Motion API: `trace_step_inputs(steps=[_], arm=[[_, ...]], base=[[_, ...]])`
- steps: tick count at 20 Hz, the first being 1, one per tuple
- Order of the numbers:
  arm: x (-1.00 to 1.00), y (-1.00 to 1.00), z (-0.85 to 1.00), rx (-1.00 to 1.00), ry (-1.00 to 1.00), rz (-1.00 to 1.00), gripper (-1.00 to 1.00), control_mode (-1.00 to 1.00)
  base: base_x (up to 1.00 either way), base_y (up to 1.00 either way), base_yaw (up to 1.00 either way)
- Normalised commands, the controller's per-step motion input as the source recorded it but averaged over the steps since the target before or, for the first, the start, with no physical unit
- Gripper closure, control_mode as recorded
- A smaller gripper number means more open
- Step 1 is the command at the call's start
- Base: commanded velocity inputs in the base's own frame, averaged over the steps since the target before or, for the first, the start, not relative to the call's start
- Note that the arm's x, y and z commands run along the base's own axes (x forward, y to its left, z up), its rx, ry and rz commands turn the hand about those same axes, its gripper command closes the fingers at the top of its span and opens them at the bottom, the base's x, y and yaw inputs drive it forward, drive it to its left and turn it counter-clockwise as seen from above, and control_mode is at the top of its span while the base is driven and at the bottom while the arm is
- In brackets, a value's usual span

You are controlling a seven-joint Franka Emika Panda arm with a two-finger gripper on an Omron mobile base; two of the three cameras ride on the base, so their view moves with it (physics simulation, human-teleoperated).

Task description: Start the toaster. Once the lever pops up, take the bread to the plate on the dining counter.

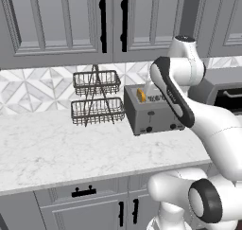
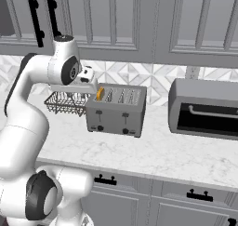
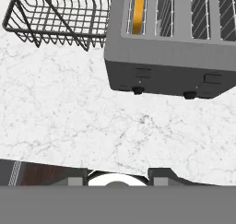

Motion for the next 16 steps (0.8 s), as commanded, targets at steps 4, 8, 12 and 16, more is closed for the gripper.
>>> trace_step_inputs(steps=[4, 8, 12, 16], arm=[[-0.01, 0.0, -0.04, 0.0, 0.0, 0.0, -1.0, -1.0], [0.0, -0.01, -0.29, 0.0, -0.05, 0.0, -1.0, -1.0], [0.06, 0.0, -0.41, 0.0, -0.1, 0.0, -1.0, -1.0], [0.12, 0.02, -0.26, 0.0, -0.17, 0.0, -1.0, -1.0]], base=[[0.0, 0.0, 0.0], [0.0, 0.0, 0.0], [0.0, 0.0, 0.0], [0.0, 0.0, 0.0]])
